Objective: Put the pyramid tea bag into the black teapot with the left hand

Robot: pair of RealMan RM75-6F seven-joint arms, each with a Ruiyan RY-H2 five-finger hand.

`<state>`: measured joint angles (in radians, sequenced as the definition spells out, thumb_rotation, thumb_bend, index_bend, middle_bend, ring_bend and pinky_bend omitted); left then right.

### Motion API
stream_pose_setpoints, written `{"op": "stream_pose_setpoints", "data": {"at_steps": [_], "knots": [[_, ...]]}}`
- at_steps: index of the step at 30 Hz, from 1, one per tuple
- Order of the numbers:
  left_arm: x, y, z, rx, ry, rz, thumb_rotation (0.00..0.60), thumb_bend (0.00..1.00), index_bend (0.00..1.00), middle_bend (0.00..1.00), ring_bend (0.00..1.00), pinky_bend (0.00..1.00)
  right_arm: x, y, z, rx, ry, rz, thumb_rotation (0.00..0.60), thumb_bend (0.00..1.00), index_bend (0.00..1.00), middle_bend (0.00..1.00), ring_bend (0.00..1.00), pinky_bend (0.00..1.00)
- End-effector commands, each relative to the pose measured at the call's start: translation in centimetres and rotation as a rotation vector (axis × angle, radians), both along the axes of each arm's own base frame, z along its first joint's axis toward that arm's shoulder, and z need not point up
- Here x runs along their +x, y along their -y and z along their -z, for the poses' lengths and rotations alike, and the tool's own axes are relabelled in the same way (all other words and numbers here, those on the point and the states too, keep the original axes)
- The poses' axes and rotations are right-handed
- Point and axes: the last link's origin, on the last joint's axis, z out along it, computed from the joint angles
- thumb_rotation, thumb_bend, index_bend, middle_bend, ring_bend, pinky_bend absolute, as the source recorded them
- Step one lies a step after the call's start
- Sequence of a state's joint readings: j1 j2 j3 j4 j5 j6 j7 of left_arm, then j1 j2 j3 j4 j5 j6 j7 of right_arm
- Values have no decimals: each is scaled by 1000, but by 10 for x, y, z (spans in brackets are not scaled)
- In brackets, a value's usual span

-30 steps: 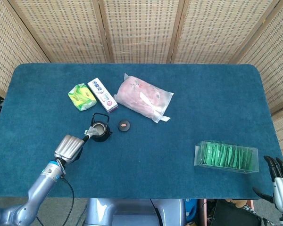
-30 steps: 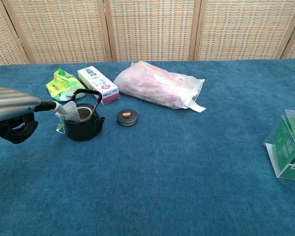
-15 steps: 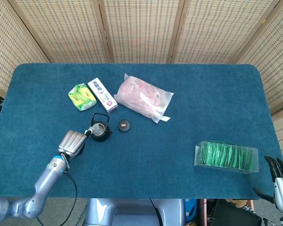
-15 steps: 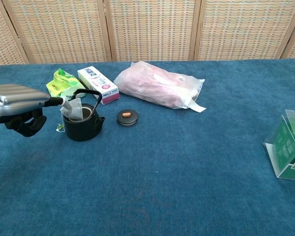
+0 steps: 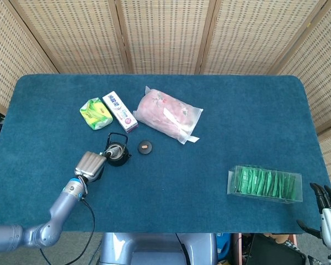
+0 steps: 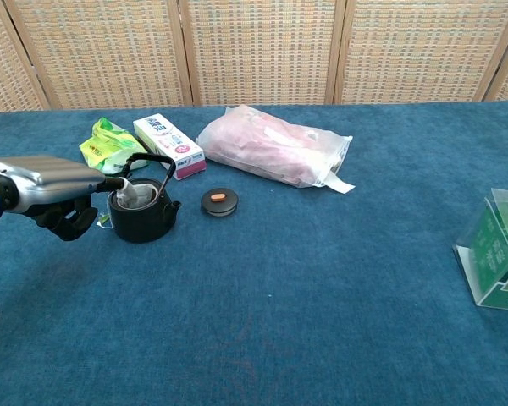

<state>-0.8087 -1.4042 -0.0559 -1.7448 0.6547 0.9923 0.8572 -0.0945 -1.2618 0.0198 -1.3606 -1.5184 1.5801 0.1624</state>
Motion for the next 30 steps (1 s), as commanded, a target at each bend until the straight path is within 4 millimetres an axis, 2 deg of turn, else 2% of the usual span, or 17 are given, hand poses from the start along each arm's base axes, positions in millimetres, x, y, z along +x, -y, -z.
{"op": "stream_pose_setpoints", "data": {"at_steps": [1,17,24,30], "knots": [[2,0,1,4,19,4,600,783,96,858,806,715,0,0,0,-2,0,1,600,9,118,207,75,157],[1,13,-18,40,80,39,600,783,96,857,806,715,1,-1,0,0,-1,-4,600,8,118,207,75,157],[-2,12,-21,63,104,32,600,783,96,853,806,715,2,0,0,1,0,-4,600,8,118,207,75,157],[-3,20,-35,160,187,58,600,783,88,773,767,703,2,0,-1,-2,-3,-7,600,9,118,207,75,157]]}}
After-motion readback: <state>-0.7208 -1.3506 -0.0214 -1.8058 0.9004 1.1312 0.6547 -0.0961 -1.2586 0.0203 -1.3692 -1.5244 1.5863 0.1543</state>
